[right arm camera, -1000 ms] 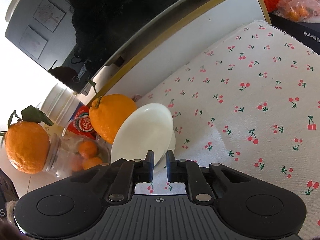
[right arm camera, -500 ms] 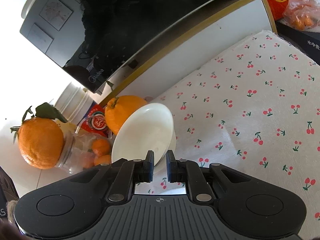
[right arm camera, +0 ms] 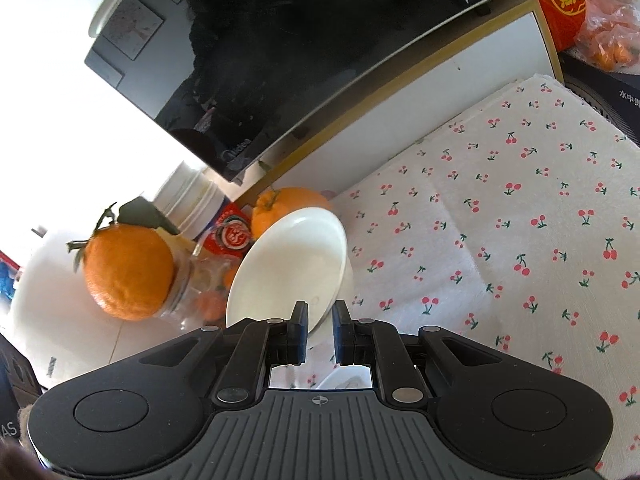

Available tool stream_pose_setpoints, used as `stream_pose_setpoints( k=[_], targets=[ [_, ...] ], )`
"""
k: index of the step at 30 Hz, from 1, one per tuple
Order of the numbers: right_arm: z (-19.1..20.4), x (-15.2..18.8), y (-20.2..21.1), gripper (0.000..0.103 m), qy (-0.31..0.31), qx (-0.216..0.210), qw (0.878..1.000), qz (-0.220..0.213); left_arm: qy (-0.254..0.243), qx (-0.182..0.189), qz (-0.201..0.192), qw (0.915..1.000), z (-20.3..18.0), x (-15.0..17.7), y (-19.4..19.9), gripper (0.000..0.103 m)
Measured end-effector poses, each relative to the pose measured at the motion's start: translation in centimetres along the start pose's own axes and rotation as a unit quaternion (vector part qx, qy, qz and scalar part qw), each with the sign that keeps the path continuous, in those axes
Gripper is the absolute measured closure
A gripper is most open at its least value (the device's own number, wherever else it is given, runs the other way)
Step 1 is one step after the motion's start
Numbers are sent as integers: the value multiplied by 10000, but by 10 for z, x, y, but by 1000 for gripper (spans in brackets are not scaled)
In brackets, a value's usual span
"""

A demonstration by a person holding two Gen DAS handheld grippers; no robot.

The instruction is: Organize plates and bowls

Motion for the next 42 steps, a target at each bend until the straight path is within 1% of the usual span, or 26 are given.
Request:
stream_pose_setpoints(
  k=[13,20,23,26,29,32,35,42],
  targets=[
    [21,21,36,90,187,-96,9996,188,74,106,-49,9999,4,14,43,89],
    [32,36,51,90,355,-165,9989,263,135,200,-30,9997,10,27,64,89],
    [35,44,53,90,407,-171,9983,368,122,197,-42,9997,15,35,72,89],
    [40,54,52,89,426,-177,9975,532,82,176,-142,9997,21,42,81,89],
    [47,63,52,89,459,-239,9966,643,231,176,-149,9995,31,48,86,89],
    [55,70,53,89,600,-223,9960,630,380,251,-126,9989,38,50,93,88],
    [60,79,50,89,637,-270,9949,731,297,184,-153,9993,47,53,101,88],
    [74,109,39,89,912,-251,9900,1049,89,-73,41,9999,69,68,103,86]
  ],
)
Point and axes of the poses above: each gripper's, at about its wrist camera, not at the fingertips, and y roughly against the way its jaws point, z to its left, x to its underside, the point moved 10 cm from there along -y, roughly the way its jaws point
